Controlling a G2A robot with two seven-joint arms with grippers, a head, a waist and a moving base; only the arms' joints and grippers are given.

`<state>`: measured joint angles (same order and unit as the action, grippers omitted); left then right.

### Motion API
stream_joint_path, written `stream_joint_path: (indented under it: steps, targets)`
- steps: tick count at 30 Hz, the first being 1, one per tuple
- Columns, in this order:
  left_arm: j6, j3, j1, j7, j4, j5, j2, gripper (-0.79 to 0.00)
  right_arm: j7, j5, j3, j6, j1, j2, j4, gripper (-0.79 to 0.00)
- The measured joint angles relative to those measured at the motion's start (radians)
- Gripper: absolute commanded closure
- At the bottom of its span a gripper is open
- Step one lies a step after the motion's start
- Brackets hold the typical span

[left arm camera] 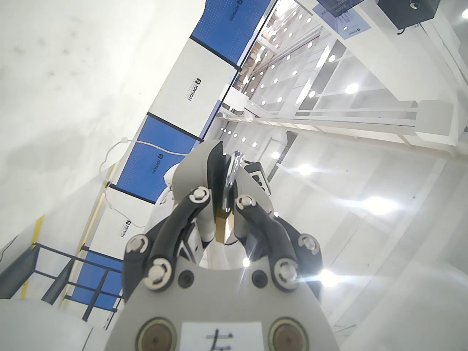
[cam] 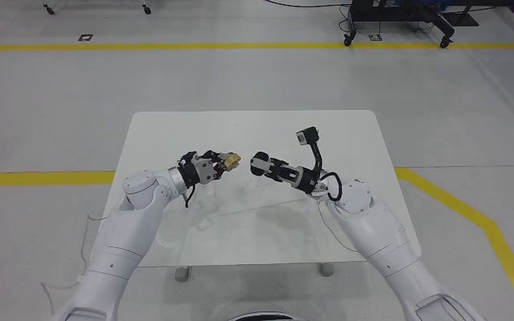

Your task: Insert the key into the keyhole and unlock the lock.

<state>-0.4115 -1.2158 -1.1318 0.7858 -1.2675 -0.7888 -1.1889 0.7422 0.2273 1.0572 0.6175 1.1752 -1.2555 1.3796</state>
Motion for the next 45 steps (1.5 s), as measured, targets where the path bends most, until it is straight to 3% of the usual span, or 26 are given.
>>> stream_joint_path:
  steps: [20, 37, 38, 39, 40, 45]
  targets:
    - [0.040, -0.010, -0.001, 0.057, 0.010, 0.023, 0.011, 0.000, -0.026, -0.049, -0.142, -0.011, -0.118, -0.044, -0.135, 0.000]
    - [0.069, -0.015, -0.005, 0.077, 0.011, 0.024, 0.017, 0.000, -0.089, -0.100, -0.148, 0.021, -0.123, -0.053, -0.155, -0.015]
    - [0.093, -0.019, -0.007, 0.058, 0.005, 0.030, 0.017, 0.000, -0.091, -0.092, -0.142, 0.037, -0.115, -0.052, -0.145, -0.234]
    - [0.119, -0.023, -0.011, 0.039, -0.001, 0.038, 0.017, 0.000, -0.092, -0.081, -0.135, 0.048, -0.108, -0.050, -0.137, -0.397]
    - [0.148, -0.026, -0.016, 0.019, -0.009, 0.048, 0.017, 0.000, -0.091, -0.067, -0.129, 0.057, -0.101, -0.048, -0.131, -0.785]
    - [0.240, -0.038, -0.045, -0.025, -0.036, 0.048, 0.015, 0.000, -0.089, -0.054, -0.125, 0.063, -0.096, -0.047, -0.127, -0.785]
